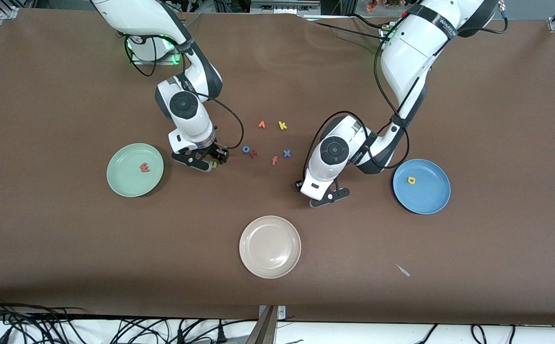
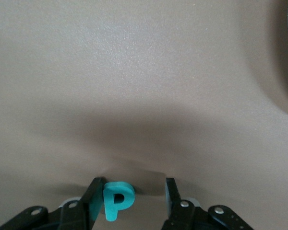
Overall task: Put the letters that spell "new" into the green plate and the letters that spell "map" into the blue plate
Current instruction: 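Grasp the teal P with the left gripper while the right gripper grasps the n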
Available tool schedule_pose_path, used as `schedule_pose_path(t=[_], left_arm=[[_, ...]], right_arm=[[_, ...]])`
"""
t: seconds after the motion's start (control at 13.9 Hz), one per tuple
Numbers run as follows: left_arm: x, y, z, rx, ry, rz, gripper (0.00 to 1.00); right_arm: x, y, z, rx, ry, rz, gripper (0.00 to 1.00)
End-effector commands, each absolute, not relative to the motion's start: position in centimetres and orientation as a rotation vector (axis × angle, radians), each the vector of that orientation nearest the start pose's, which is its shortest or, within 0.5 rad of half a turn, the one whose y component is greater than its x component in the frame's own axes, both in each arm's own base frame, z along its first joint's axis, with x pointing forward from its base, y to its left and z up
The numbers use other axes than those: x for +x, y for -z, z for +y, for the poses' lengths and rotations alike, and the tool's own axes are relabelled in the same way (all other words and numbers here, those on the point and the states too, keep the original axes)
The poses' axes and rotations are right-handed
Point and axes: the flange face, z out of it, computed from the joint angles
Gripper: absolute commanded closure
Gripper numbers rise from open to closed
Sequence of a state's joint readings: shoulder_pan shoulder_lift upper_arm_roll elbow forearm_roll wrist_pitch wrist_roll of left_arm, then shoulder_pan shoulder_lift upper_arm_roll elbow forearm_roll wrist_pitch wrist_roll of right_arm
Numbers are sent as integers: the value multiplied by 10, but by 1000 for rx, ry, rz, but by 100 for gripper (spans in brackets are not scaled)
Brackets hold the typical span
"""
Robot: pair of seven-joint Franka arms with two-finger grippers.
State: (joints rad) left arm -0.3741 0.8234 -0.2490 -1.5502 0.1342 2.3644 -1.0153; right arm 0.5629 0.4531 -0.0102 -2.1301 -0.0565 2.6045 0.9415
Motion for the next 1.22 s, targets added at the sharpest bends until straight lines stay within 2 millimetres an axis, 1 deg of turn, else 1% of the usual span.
schedule_pose_path(t=[0.0, 0.14, 0.36, 0.65, 1.15], left_arm=[[590, -174, -392, -3152, -57, -631, 44], [590, -173, -391, -3149, -57, -630, 44], [591, -171, -388, -3140, -52, -629, 46], [586, -167, -385, -3122, -73, -632, 47], [581, -165, -385, -3114, -86, -622, 49]], right_arm=[[490, -189, 308, -3133, 94, 457, 32], [488, -183, 307, -3128, 111, 441, 32], [490, -182, 307, -3132, 126, 398, 32], [491, -176, 304, -3131, 138, 369, 33], [493, -175, 300, -3143, 137, 316, 39]])
